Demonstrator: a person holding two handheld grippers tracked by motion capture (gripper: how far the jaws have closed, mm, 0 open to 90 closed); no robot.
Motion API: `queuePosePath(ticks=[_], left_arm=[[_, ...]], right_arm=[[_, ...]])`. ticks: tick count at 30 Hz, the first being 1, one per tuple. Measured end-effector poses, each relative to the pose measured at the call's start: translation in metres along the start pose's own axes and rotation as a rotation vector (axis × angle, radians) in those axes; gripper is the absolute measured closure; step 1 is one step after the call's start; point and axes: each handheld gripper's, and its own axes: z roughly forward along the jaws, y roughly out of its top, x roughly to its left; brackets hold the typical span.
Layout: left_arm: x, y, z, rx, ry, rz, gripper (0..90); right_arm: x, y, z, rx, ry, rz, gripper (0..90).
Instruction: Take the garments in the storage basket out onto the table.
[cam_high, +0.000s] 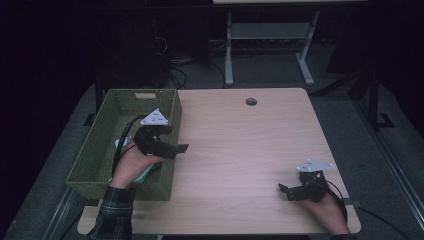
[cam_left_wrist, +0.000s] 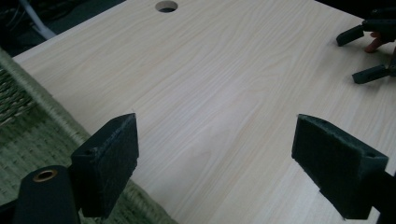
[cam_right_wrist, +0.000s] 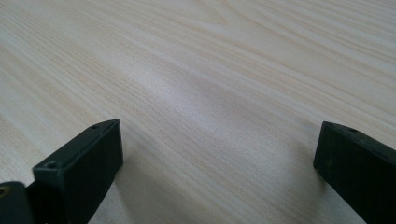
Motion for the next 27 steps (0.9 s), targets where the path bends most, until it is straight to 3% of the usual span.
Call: queuePosePath(ticks=[27], left_arm=[[0.035,-0.021,-0.023,0.015,0.102,-0.056,15.5]], right_arm=[[0.000,0.000,0.000,0.001,0.000,0.001,1.0]])
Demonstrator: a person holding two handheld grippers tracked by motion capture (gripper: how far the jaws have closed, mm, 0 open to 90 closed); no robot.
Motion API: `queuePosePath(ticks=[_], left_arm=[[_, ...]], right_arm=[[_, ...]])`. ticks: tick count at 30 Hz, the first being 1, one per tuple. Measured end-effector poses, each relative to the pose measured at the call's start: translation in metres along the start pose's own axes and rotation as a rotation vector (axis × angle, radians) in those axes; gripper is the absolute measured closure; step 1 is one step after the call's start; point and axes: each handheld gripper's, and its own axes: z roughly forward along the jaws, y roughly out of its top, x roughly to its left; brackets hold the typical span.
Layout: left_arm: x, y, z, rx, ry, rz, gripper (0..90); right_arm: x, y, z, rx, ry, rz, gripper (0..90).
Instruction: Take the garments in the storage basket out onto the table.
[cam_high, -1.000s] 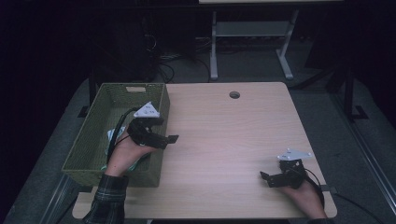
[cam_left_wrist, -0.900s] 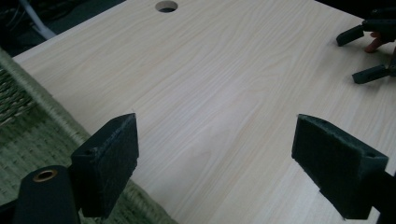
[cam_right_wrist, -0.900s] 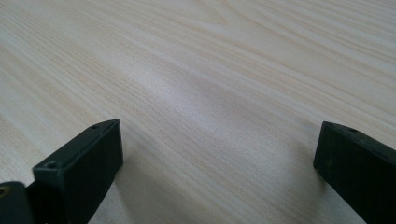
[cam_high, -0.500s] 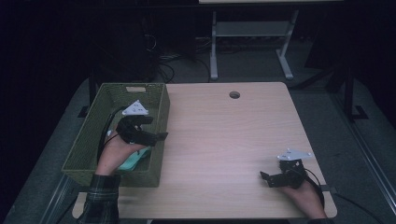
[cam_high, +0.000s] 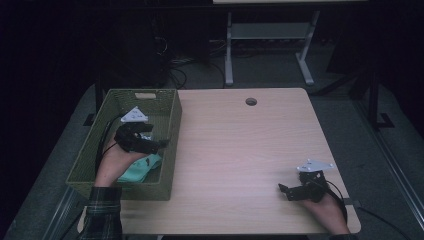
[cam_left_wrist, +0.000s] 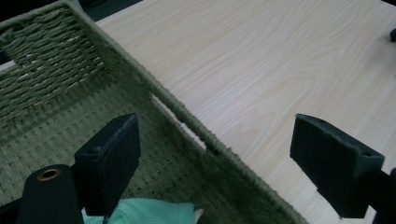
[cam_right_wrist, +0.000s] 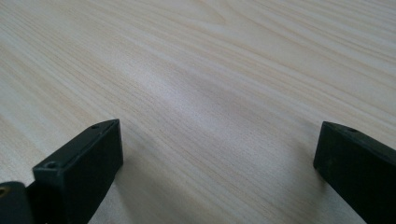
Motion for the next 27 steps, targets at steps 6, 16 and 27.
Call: queuePosePath(ticks=[6,16,27], left_arm=[[0.009,-0.005,-0.001,0.003,0.027,-0.010,15.5],[0.020,-0.014,0.007,0.014,0.054,-0.036,15.5],[0.032,-0.025,0.012,0.034,0.078,-0.053,15.5]], right_arm=[[0.000,0.000,0.000,0.000,0.000,0.000,1.0],[0.000,0.000,0.000,0.000,0.000,0.000,1.1],[0.000,0.000,0.000,0.000,0.000,0.000,1.1]])
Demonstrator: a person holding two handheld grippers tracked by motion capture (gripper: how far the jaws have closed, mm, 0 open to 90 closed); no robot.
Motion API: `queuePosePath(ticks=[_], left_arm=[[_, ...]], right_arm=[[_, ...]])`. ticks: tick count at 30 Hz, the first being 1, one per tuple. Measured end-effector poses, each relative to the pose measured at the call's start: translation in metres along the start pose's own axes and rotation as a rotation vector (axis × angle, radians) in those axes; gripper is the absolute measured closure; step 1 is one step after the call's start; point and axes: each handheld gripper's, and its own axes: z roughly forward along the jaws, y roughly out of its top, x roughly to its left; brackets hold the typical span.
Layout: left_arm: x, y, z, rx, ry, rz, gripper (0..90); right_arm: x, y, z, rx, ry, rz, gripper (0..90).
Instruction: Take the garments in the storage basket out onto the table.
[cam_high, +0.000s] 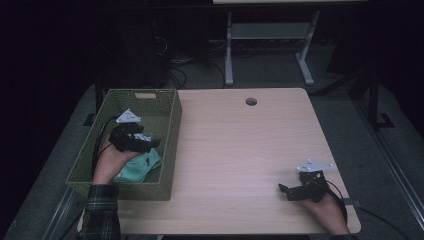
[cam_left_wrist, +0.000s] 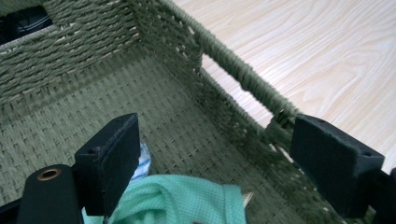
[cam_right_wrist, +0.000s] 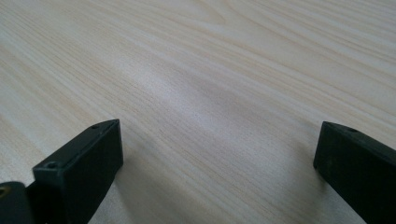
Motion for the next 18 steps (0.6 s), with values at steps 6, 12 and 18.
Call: queuePosePath(ticks=[6,12,18], left_arm=[[0.003,-0.003,0.003,0.014,0.005,-0.004,15.5],[0.006,-0.009,0.007,0.042,0.026,-0.008,15.5],[0.010,-0.013,0.011,0.077,0.043,-0.007,15.5]], right_arm=[[0.000,0.000,0.000,0.000,0.000,0.000,1.0],[0.000,0.000,0.000,0.000,0.000,-0.001,1.0],[0.000,0.000,0.000,0.000,0.000,-0.001,1.0]])
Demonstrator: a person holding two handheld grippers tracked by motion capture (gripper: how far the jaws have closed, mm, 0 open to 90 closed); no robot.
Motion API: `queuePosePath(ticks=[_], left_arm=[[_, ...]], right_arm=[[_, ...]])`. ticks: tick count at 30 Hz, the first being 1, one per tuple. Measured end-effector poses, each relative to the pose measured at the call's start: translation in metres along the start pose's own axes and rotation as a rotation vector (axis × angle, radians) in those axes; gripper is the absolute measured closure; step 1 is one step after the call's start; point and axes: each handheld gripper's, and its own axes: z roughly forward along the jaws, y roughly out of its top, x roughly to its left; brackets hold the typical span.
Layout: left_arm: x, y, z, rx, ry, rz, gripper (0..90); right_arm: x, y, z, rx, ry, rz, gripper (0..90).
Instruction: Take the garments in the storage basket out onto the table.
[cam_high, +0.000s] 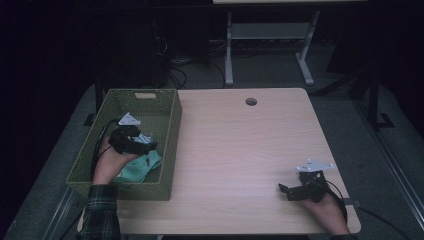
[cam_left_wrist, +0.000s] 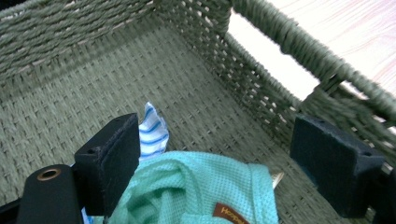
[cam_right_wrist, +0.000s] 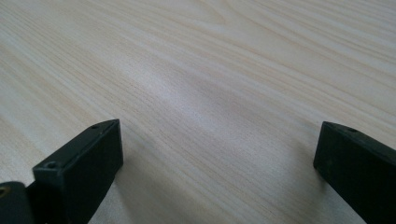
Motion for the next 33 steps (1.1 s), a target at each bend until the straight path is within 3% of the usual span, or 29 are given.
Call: queuePosePath(ticks=[11,33], left_arm=[[0.001,-0.005,0.008,0.038,-0.015,-0.004,19.7],[-0.005,-0.013,0.039,0.214,-0.032,-0.006,20.0]], right_arm=[[0.000,0.000,0.000,0.000,0.000,0.001,1.0],[0.000,0.000,0.000,0.000,0.000,0.001,1.1]])
